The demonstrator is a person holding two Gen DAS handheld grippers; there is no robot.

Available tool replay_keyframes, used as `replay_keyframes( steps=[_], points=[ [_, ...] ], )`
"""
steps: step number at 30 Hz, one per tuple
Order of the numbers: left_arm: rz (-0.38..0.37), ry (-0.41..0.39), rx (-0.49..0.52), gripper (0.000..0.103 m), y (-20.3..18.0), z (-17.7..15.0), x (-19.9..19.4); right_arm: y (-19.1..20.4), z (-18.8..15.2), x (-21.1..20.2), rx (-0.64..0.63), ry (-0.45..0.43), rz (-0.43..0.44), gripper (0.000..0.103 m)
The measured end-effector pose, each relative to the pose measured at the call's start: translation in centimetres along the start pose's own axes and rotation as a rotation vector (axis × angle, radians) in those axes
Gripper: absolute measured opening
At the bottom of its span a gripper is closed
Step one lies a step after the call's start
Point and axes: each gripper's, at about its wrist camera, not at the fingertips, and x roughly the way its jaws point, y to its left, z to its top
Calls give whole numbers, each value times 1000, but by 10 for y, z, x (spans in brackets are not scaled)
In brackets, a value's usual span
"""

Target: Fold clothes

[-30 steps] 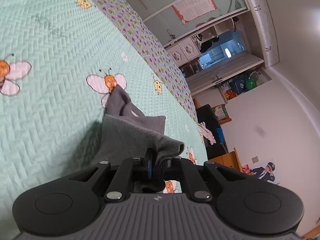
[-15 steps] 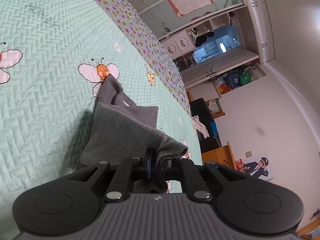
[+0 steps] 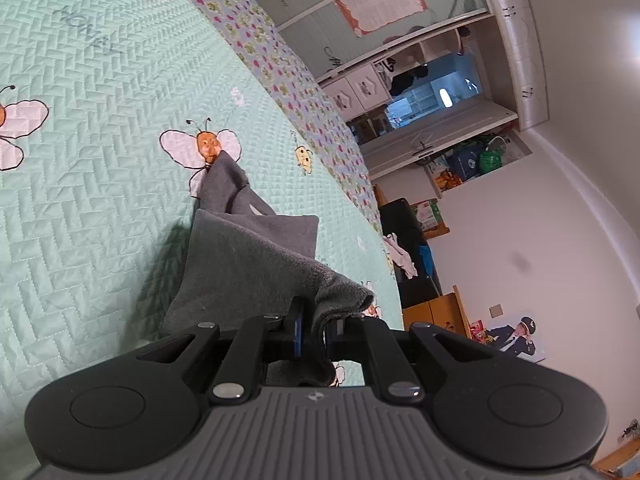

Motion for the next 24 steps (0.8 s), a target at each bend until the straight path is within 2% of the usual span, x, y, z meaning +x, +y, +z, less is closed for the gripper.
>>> replay_keyframes(
  steps=[1, 4, 9, 14, 20, 24],
  points=[
    [-4, -2, 1, 7, 0, 0, 0, -4, 5, -5, 36, -8, 19, 30],
    [-16, -6, 4, 7, 3, 0, -1, -20, 21, -18, 131, -78, 51, 30],
    [-36, -24, -2, 7, 11, 3, -5, -43, 55, -10, 158, -131, 7, 30],
    [-90, -27, 5, 7, 5, 13, -8, -62, 90, 18, 169, -184, -18, 30],
    [-169, -89, 51, 5, -23, 37, -18, -101, 140, 56, 360, -266, 91, 30],
    [-243, -169, 98, 3, -48, 51, -37, -125, 174, 85, 477, -314, 189, 30]
  ],
)
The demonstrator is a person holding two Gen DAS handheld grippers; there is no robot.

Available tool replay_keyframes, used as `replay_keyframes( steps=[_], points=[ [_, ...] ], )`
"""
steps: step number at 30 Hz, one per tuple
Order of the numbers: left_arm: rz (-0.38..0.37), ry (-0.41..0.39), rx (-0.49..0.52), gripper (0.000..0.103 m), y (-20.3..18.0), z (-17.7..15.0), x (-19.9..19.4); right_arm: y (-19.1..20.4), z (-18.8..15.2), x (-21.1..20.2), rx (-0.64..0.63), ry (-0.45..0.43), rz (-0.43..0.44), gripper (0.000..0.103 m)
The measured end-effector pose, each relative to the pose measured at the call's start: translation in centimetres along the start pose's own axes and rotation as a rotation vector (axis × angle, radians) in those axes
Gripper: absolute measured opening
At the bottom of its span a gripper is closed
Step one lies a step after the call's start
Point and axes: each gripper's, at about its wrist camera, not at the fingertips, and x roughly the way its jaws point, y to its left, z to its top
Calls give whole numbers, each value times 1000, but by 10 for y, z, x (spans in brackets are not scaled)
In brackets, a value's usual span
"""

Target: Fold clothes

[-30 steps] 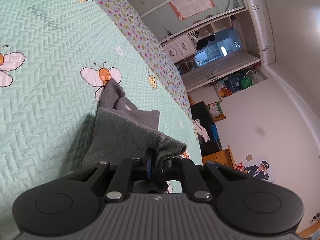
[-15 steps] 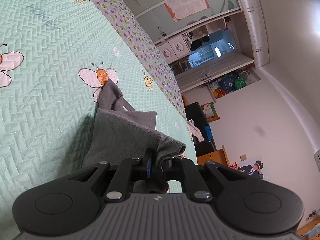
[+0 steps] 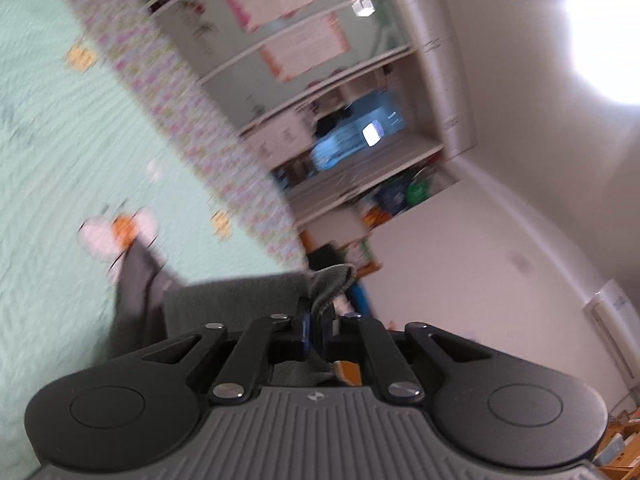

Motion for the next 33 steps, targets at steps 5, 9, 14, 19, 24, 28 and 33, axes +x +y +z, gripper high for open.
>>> replay_keyframes(
  steps=[5, 9, 14, 19, 24, 28, 33],
  points=[
    [-11, -121, 19, 1, 1, 0, -26, -13, 29, 51, 53, 10, 57, 31],
    [137, -111, -11, 2, 48, -23, -26, -37, 24, 86, 145, 50, 66, 32],
    [342, -32, -26, 23, 99, -63, -23, -45, 9, 93, 109, 67, 44, 32],
    [419, -46, -120, 52, 125, -106, -31, -45, 0, 91, 60, 59, 38, 33],
    [470, -106, -292, 55, 150, -142, -20, -39, -2, 89, 28, 48, 35, 40],
    [474, -201, -310, 57, 156, -153, -2, -39, -3, 88, 25, 43, 32, 40],
    [513, -278, -334, 56, 168, -141, 24, -38, -4, 88, 22, 42, 35, 40]
  ],
)
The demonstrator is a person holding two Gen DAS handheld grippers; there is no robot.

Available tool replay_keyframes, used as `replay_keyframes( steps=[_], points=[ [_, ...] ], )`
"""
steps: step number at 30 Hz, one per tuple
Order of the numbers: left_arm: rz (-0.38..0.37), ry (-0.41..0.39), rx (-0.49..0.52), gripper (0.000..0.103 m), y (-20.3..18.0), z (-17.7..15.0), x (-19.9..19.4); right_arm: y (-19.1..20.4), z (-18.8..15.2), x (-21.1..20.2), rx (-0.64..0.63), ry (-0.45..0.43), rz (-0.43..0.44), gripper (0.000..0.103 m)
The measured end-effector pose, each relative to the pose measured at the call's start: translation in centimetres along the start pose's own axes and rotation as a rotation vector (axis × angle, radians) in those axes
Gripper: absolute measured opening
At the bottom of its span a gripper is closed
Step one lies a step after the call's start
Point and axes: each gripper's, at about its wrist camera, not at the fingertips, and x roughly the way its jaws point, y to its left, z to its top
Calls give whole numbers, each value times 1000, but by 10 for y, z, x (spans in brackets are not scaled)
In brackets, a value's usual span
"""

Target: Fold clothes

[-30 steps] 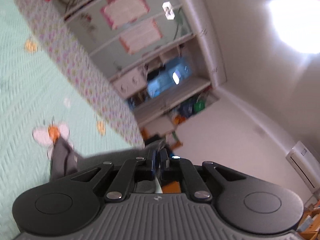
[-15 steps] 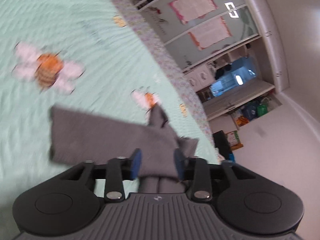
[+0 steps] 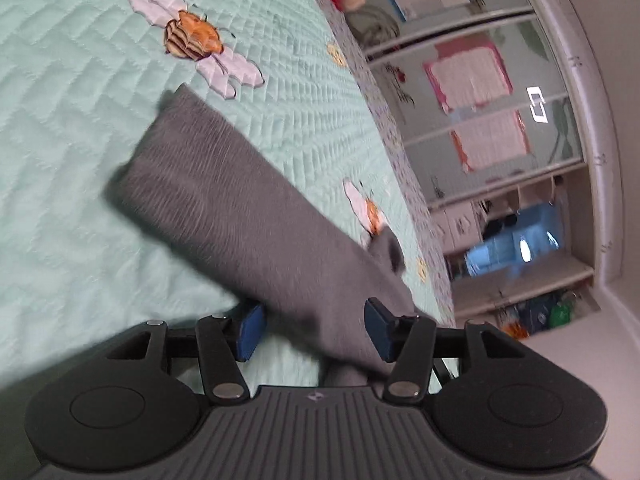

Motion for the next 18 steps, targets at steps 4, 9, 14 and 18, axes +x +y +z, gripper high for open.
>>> replay_keyframes(
  steps=[4, 9, 14, 18],
  points=[
    [-80, 83, 22, 3, -6, 15, 15, 5, 4, -2, -4, 10, 11, 41],
    [-187, -15, 158, 3, -26, 27, -12, 13, 25, -12, 31, -40, 87, 41],
    [-232, -53, 270, 3, -45, 21, -28, 16, 48, -6, 34, -67, 62, 41],
    [-178, -106, 333, 3, -44, 7, -33, 22, 55, 13, -20, -55, 54, 41]
  ],
)
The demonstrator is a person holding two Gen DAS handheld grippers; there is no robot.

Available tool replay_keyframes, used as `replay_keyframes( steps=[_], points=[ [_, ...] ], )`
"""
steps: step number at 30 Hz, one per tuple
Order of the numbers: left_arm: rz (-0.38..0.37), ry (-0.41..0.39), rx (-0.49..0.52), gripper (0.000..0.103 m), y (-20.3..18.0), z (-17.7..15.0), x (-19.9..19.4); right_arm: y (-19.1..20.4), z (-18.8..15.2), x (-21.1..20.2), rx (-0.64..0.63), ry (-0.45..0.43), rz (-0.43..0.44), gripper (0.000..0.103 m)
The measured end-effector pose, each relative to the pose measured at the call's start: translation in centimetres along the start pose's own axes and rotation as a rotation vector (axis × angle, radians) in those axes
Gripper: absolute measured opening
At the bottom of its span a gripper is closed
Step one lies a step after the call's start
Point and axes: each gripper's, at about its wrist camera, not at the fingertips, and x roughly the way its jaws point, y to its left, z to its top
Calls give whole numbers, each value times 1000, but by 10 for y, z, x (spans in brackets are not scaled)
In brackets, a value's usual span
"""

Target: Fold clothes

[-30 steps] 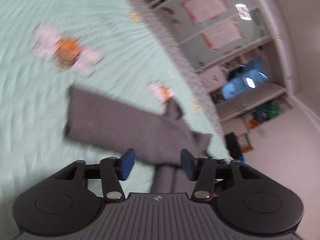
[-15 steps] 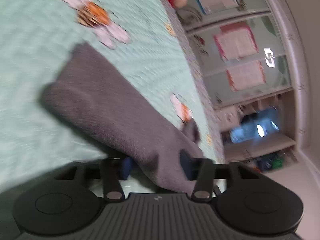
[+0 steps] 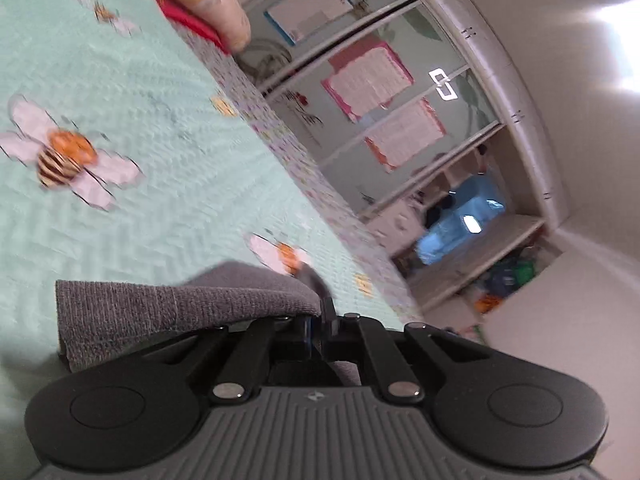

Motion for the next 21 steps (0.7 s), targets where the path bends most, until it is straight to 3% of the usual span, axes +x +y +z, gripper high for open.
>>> replay_keyframes(
  steps=[4, 6, 8, 12, 14, 18, 20, 21],
  points=[
    [51, -23, 90, 3, 1, -11, -4, -24, 1, 25, 71, 36, 12, 40],
    [59, -3, 134, 3, 7, -19, 5, -30, -6, 39, 32, 85, -88, 39],
    [86, 15, 160, 3, 16, -24, 13, -31, -15, 42, -26, 77, -116, 35],
    [140, 89, 63, 5, 36, -22, 22, -27, -18, 41, -70, 69, -116, 38],
    [136, 96, 94, 5, 27, -17, 15, -26, -17, 39, -70, 70, -84, 41],
    [73, 84, 248, 7, -15, -10, -9, -27, -9, 12, 20, 14, 70, 41],
    [29, 94, 285, 29, -35, -3, -14, -33, -7, -4, 62, -23, 123, 41],
    [6, 104, 290, 35, -45, 2, -13, -36, -6, -12, 69, -40, 138, 41]
  ],
)
